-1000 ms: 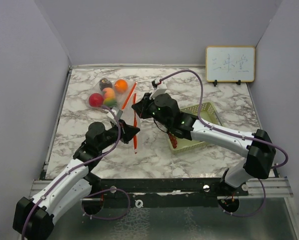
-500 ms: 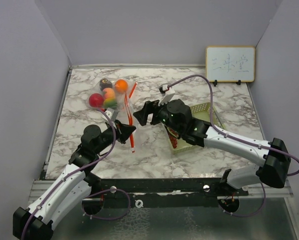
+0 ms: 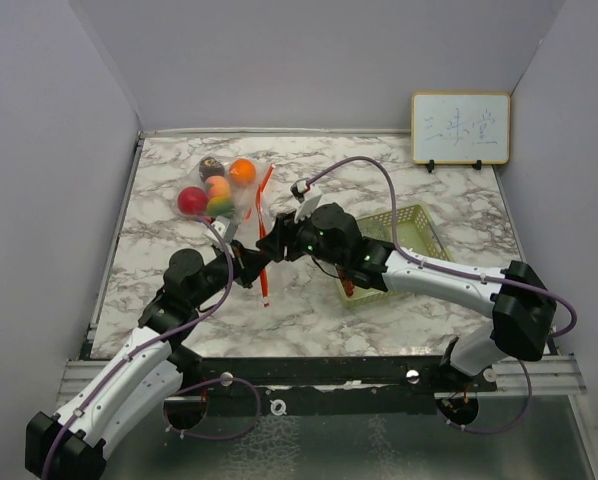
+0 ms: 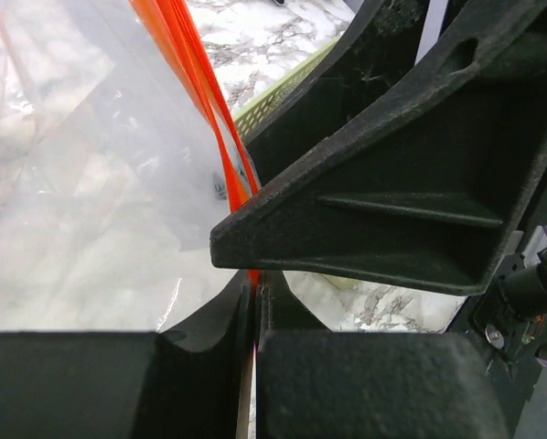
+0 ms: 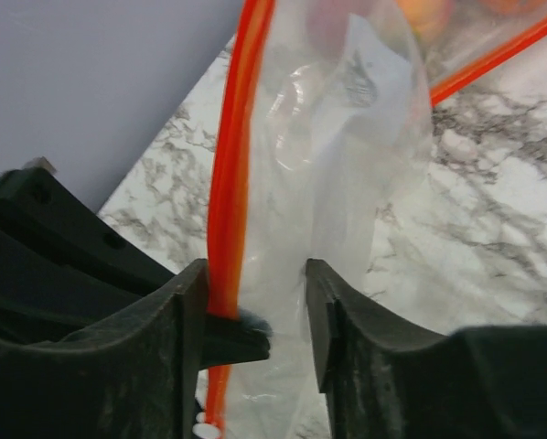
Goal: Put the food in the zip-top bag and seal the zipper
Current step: Open the zipper of the food storage bag.
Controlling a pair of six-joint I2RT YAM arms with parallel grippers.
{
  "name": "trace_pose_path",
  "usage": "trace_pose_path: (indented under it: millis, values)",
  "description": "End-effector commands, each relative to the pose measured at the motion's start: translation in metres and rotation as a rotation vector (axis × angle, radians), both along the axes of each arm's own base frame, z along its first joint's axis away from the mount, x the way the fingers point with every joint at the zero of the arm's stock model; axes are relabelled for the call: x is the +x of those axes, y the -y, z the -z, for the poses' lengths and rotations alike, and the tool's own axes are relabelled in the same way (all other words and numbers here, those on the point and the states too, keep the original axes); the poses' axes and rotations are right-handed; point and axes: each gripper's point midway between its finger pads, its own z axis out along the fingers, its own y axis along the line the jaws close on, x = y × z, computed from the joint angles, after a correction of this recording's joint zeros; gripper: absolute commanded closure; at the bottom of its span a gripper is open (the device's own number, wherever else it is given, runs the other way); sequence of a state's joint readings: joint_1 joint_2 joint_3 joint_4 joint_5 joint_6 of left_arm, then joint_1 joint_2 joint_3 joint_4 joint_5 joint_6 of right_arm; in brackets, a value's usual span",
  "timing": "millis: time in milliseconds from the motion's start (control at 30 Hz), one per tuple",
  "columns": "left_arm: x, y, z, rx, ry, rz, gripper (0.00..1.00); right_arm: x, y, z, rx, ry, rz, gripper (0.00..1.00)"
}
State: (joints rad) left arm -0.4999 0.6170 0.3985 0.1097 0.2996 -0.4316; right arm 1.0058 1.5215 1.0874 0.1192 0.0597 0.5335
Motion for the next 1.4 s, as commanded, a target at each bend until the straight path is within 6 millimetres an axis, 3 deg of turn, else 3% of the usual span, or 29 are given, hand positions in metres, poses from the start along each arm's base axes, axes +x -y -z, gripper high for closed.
trace_pose_path:
  millis: [0, 133, 200, 500, 567, 867, 1233, 1367]
  values:
    - [0.0, 0.0, -0.016, -0.015, 0.049, 0.003, 1.0, 0.009, 0.005, -0.014, 0.034, 0.022, 0.063, 0.65]
    - [0.001, 0.001, -0.017, -0.015, 0.047, 0.006, 1.0, 0.009, 0.01, -0.02, 0.053, 0.041, 0.068, 0.94]
    - [0.001, 0.001, -0.016, -0.012, 0.044, 0.004, 1.0, 0.007, 0.012, -0.025, 0.063, 0.054, 0.062, 0.97]
    - [0.001, -0.006, -0.025, 0.016, 0.061, -0.02, 1.0, 0.001, 0.021, -0.036, 0.048, 0.102, 0.042, 0.98]
    - [0.001, -0.01, -0.028, 0.028, 0.059, -0.038, 0.85, 0.001, 0.023, -0.034, 0.03, 0.11, 0.037, 0.98]
    - [-0.005, -0.016, -0.045, 0.025, 0.107, -0.051, 0.5, -0.009, 0.026, -0.034, 0.013, 0.134, -0.017, 0.98]
    - [0.006, -0.02, -0.119, -0.2, 0.195, -0.139, 0.49, -0.036, 0.016, -0.031, 0.008, 0.18, -0.208, 0.98]
    - [0.013, -0.01, -0.123, -0.235, 0.196, -0.116, 0.64, -0.039, 0.018, -0.034, 0.017, 0.189, -0.214, 0.98]
